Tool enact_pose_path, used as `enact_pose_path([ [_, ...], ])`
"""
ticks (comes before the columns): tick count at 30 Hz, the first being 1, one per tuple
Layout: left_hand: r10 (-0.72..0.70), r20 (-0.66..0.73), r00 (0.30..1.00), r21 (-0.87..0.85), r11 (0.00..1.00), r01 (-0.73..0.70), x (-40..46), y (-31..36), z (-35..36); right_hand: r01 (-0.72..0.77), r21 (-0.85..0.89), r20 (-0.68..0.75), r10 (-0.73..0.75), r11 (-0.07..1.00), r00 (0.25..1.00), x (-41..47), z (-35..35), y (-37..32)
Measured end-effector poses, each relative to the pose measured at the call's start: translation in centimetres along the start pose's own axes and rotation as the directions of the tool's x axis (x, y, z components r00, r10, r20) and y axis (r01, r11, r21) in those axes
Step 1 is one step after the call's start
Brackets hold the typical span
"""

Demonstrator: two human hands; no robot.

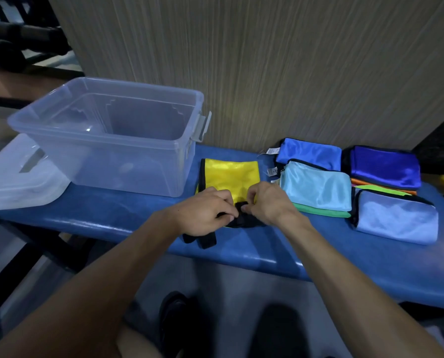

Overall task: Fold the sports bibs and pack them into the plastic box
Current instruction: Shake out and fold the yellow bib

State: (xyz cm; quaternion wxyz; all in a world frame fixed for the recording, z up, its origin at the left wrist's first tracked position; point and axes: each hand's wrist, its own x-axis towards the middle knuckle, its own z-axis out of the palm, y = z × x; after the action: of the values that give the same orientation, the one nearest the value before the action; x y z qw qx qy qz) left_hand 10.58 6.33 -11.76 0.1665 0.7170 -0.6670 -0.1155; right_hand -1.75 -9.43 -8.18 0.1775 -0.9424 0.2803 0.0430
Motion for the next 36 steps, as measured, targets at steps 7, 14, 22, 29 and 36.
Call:
enact_pose_path([
  [7, -0.027, 0.009, 1.0, -0.006, 1.0, 0.027, -0.1, 0.4, 0.0, 0.213, 0.125, -0.206, -0.185, 0.969, 0.961, -1.0, 1.7, 0.7],
  [14, -0.139, -0.334, 0.932, -0.18, 0.98, 0.081, -4.4, 0.9, -2.3, 0.363, -0.064, -0.192, -0.369, 0.929, 0.909, -1.4, 1.8, 1.0],
  [22, -0.46, -0.251, 0.852, -0.122, 0.888, 0.444, -9.7, 1.5, 0.0, 0.424, -0.182, -0.081, -0.443, 0.887, 0.893, -3.7, 1.2, 0.8],
  [29, -0.508, -0.355, 0.785, -0.31, 0.856, 0.414, -8.9, 2.7, 0.6, 0.443, -0.267, -0.061, -0.474, 0.856, 0.878, -4.6, 2.6, 0.9],
  [36, -0.423, -0.363, 0.83, -0.281, 0.899, 0.335, -7.3, 4.8, 1.1, 0.446, -0.285, -0.104, -0.49, 0.848, 0.865, -4.6, 3.2, 0.7],
])
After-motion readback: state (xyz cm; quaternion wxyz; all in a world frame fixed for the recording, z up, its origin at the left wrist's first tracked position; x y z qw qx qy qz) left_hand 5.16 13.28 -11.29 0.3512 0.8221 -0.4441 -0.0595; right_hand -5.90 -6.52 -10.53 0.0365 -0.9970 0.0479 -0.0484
